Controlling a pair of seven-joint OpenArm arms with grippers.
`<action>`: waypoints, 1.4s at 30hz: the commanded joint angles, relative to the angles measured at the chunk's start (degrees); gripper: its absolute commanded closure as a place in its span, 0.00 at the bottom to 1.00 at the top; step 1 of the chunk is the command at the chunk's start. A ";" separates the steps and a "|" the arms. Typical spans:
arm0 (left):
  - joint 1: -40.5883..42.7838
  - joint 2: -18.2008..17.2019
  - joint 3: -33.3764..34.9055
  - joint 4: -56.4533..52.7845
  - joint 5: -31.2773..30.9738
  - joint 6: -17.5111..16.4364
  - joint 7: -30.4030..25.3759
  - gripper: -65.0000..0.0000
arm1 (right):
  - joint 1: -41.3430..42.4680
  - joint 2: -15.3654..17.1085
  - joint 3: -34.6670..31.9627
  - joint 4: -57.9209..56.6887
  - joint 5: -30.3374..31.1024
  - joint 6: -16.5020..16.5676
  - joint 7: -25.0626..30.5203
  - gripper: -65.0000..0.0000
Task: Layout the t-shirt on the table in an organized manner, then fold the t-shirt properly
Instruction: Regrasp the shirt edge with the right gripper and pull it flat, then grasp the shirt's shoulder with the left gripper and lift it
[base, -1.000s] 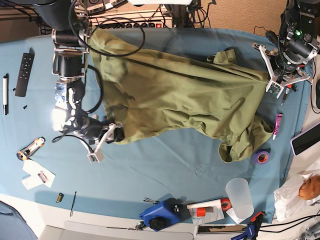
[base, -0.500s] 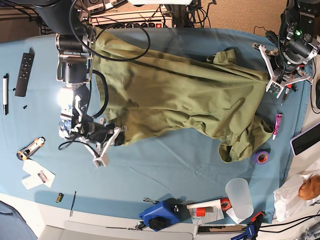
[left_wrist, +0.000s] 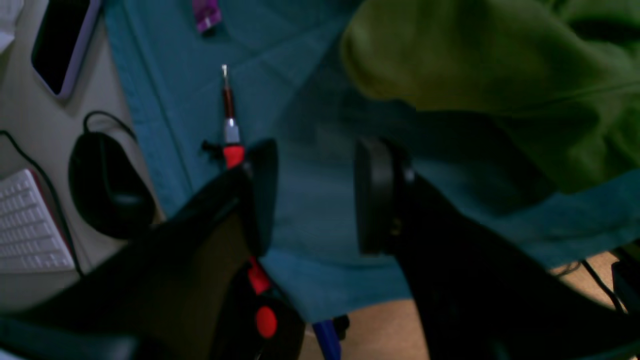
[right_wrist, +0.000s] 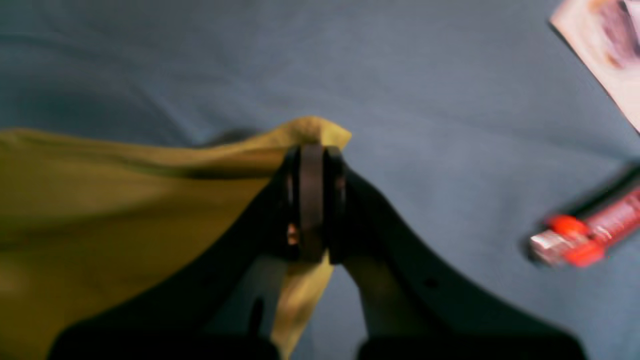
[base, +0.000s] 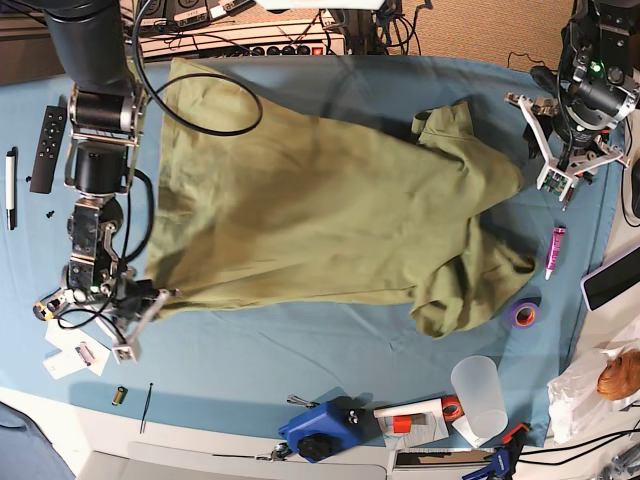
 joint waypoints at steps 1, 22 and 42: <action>-0.81 -0.81 -0.48 0.90 0.28 0.37 -1.27 0.60 | 2.05 1.22 0.22 0.96 -0.92 -0.83 2.05 1.00; -3.15 -0.74 -0.48 0.90 -9.70 -3.06 -3.13 0.60 | 4.00 3.80 -0.52 0.96 -17.59 -15.93 22.14 1.00; 0.46 7.63 -0.31 0.90 -24.81 -19.58 -12.04 0.51 | 6.16 4.28 -0.52 1.44 -14.99 -12.96 4.17 0.67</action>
